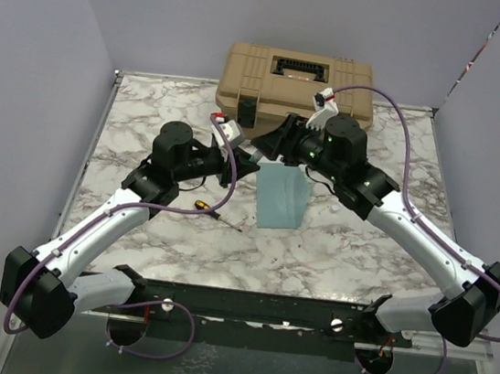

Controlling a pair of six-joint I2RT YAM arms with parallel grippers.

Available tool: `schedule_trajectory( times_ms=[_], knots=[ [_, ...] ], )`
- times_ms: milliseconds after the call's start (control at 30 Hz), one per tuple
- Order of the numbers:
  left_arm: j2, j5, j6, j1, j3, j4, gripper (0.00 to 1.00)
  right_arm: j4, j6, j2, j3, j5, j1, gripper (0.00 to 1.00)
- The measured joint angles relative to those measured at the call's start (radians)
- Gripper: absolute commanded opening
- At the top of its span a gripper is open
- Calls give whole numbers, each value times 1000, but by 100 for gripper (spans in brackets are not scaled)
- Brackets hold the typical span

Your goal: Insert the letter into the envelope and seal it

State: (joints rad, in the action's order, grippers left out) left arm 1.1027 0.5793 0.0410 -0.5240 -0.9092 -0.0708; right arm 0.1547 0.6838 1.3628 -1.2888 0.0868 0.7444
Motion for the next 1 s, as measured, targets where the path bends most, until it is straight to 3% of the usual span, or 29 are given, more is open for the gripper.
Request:
schedule_trajectory(
  times_ms=[167, 367, 533, 633, 767, 1000],
  knots=[
    [-13, 76, 12, -1, 0, 25, 0, -26, -157, -43, 7, 84, -28, 71],
    [-14, 219, 5, -1, -4, 82, 0, 22, -458, -140, 25, 420, -35, 69],
    [-15, 352, 5, -1, -29, 121, 0, 166, -656, -91, -47, 599, -34, 69],
    [-20, 422, 5, -1, -33, 123, 0, 283, -776, -53, -94, 657, -34, 59],
    [-24, 480, 5, -1, -33, 126, 0, 388, -883, -42, -121, 710, -34, 32],
    [-34, 510, 15, -1, -33, 134, 0, 425, -920, -41, -134, 780, -34, 30]
  ],
)
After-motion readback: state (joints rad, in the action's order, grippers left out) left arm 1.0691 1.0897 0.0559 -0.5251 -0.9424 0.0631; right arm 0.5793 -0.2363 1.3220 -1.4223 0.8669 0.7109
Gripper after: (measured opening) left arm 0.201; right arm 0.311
